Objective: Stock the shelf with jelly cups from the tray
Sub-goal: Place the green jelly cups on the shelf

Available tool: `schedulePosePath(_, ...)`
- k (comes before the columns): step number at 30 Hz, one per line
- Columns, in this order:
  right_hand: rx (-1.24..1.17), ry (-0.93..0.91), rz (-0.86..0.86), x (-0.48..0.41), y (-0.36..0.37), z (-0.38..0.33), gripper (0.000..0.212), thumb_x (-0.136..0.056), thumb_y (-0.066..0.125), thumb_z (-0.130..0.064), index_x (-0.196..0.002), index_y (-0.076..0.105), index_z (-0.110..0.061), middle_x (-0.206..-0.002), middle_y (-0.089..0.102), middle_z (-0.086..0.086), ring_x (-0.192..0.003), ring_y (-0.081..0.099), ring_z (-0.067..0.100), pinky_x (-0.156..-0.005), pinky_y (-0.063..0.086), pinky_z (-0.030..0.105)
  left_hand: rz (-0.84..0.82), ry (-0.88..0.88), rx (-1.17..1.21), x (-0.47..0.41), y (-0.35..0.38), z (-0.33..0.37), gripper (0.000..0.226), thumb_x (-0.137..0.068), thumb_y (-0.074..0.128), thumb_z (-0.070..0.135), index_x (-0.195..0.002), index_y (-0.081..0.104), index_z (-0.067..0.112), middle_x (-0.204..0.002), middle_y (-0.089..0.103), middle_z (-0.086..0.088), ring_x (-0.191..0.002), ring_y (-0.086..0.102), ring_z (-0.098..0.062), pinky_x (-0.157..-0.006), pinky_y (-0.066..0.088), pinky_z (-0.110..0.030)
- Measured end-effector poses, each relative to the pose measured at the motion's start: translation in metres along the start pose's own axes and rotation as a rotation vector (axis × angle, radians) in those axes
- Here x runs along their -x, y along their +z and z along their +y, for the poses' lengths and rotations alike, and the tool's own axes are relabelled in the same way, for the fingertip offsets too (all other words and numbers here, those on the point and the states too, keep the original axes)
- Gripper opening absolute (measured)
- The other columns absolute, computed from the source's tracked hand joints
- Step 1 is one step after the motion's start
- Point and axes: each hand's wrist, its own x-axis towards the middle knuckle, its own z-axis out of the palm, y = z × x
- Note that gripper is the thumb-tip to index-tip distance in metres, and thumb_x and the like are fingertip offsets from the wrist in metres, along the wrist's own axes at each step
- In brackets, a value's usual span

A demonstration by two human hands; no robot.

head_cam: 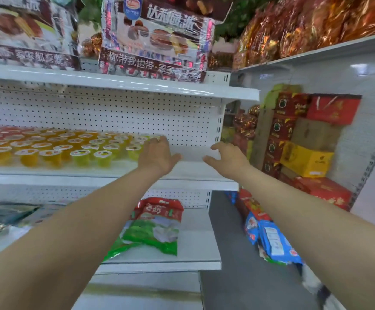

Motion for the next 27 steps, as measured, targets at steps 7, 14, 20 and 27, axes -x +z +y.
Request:
schedulePosePath(7, -0.013, 0.098, 0.003, 0.075, -0.014, 0.062, 0.055, -0.092, 0.055, -0.053, -0.131, 0.056, -0.015, -0.13, 0.059, 0.01, -0.122, 0.05, 0.03, -0.096, 0.043, 0.034, -0.078, 0.023, 0.085, 0.058, 0.039, 0.052, 0.065, -0.093, 0.05, 0.055, -0.137, 0.043, 0.008, -0.136, 0.046, -0.016, -0.129, 0.039, -0.034, -0.101, 0.043, -0.047)
schedulePosePath(14, -0.003, 0.27, -0.065, 0.136, 0.021, 0.123, 0.048, -0.088, 0.058, -0.056, -0.116, 0.062, -0.017, -0.113, 0.065, 0.008, -0.111, 0.058, 0.03, -0.082, 0.041, 0.03, -0.234, 0.048, 0.106, 0.101, 0.118, 0.065, 0.059, -0.092, 0.053, 0.054, -0.13, 0.049, 0.009, -0.131, 0.05, -0.016, -0.124, 0.043, -0.036, -0.1, 0.042, -0.046)
schedulePosePath(20, -0.056, 0.44, -0.19, 0.2, 0.089, 0.154, 0.052, -0.089, 0.063, -0.048, -0.127, 0.058, -0.012, -0.125, 0.062, 0.013, -0.117, 0.057, 0.032, -0.094, 0.044, 0.036, -0.437, 0.058, 0.09, 0.157, 0.208, 0.044, 0.058, -0.091, 0.057, 0.052, -0.127, 0.05, 0.008, -0.128, 0.051, -0.018, -0.119, 0.048, -0.037, -0.098, 0.043, -0.048)
schedulePosePath(27, -0.139, 0.667, -0.499, 0.286, 0.209, 0.179, 0.051, -0.094, 0.058, -0.041, -0.133, 0.053, -0.008, -0.137, 0.053, 0.012, -0.129, 0.047, 0.029, -0.104, 0.035, 0.034, -0.778, 0.003, 0.085, 0.234, 0.319, -0.027, 0.054, -0.09, 0.061, 0.049, -0.126, 0.051, 0.01, -0.12, 0.055, -0.018, -0.119, 0.049, -0.036, -0.098, 0.043, -0.046)
